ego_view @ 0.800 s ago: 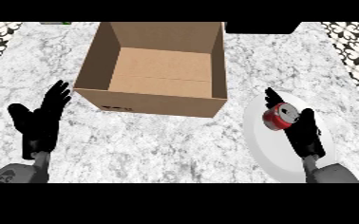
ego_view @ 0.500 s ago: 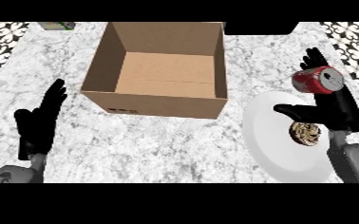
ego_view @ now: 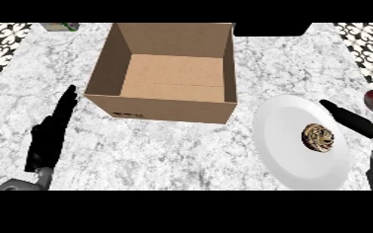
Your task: Pick the cupcake from the plate and place it in the cardboard box
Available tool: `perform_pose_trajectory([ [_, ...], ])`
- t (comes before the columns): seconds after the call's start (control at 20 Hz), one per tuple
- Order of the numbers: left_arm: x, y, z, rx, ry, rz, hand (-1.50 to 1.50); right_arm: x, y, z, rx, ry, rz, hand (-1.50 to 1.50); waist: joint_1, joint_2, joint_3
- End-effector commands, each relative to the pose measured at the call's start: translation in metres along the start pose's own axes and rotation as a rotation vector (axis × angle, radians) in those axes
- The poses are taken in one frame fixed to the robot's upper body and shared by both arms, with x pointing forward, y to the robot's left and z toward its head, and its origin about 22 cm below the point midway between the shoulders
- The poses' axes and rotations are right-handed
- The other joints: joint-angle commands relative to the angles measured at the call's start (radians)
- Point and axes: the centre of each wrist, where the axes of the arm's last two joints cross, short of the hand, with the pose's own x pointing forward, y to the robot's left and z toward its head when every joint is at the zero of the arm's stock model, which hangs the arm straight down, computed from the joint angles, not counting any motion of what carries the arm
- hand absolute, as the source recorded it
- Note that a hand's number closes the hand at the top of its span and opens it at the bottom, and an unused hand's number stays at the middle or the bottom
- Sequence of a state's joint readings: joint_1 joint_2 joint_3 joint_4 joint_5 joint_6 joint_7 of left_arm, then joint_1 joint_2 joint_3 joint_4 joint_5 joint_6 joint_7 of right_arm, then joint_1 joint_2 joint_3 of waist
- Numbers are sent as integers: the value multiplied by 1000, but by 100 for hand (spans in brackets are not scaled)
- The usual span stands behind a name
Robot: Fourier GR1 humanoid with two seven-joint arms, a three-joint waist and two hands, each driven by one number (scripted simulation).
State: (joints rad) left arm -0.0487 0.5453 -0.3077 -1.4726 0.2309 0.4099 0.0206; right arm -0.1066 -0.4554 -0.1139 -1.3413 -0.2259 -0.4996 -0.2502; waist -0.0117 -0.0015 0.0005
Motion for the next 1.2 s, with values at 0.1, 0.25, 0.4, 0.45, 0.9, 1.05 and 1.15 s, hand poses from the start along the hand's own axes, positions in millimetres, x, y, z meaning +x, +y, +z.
perform_pose_trajectory([
  [0.1, -7, -1, 3, 3, -17, -22, 0, 2, -54, 1, 149, -4, 260, -150, 3, 0, -2],
  [0.25, -7, 1, 10, -26, 1, -20, 0, 21, -73, -10, 233, 34, 471, -150, 9, -2, -4],
  [0.4, -13, -20, 14, -35, -4, -8, 0, 25, -86, -8, 416, 144, 625, -150, 7, 1, -6],
  [0.45, 0, -8, 2, -17, -4, -30, 0, 40, -85, -12, 468, 156, 684, -150, 0, -1, -7],
  [0.9, -7, -10, 13, -20, -9, -33, 0, 67, -49, 2, 762, 398, 830, -150, 19, 0, -1],
  [1.05, -2, -3, -1, -28, -13, -20, 0, 80, -19, 8, 749, 419, 845, -150, 18, 2, -1],
  [1.15, 4, -7, 4, -46, -19, -19, 0, 73, 1, 15, 740, 432, 847, -150, 21, 2, -1],
])
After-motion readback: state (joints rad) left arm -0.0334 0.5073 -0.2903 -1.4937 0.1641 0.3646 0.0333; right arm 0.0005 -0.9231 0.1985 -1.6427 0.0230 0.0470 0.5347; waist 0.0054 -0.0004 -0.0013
